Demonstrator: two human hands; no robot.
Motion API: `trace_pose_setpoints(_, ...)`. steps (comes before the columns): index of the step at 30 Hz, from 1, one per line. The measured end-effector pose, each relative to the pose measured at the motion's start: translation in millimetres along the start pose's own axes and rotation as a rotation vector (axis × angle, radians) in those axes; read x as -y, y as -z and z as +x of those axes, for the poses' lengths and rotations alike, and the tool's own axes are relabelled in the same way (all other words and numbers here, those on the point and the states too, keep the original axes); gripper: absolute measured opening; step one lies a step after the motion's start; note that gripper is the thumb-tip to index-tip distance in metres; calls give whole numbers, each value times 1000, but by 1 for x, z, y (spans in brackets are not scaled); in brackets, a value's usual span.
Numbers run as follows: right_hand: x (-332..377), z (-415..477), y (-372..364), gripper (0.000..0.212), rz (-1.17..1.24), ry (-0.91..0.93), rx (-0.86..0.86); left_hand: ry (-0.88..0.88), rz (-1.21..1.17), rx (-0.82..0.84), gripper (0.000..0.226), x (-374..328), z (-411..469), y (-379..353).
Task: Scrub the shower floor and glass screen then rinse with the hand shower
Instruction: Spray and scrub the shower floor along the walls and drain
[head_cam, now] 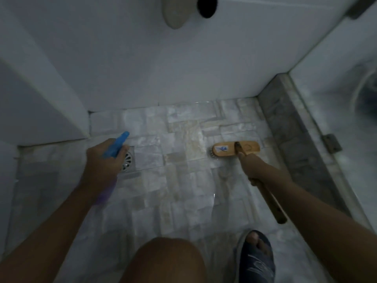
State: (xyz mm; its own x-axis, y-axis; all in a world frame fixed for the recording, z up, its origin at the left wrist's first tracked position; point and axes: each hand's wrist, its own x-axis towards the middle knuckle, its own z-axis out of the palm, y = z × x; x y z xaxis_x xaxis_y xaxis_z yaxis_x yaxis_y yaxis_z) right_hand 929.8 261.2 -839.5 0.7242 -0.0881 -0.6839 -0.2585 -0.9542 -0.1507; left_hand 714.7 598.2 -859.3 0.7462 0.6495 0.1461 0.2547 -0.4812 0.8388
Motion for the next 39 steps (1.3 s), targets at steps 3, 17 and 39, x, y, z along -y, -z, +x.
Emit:
trace_pose_setpoints(3,-11,0,-9,67,11,-50,26,7,-97,122,15,-27,18,-48)
trace_pose_setpoints(17,-19,10,-8,57,73,35,33,21,-177,205,42,-106,63,-190)
trace_pose_setpoints(39,-14,123,68,58,-244,262,-151,-97,-170,159,26,-100,67,-186)
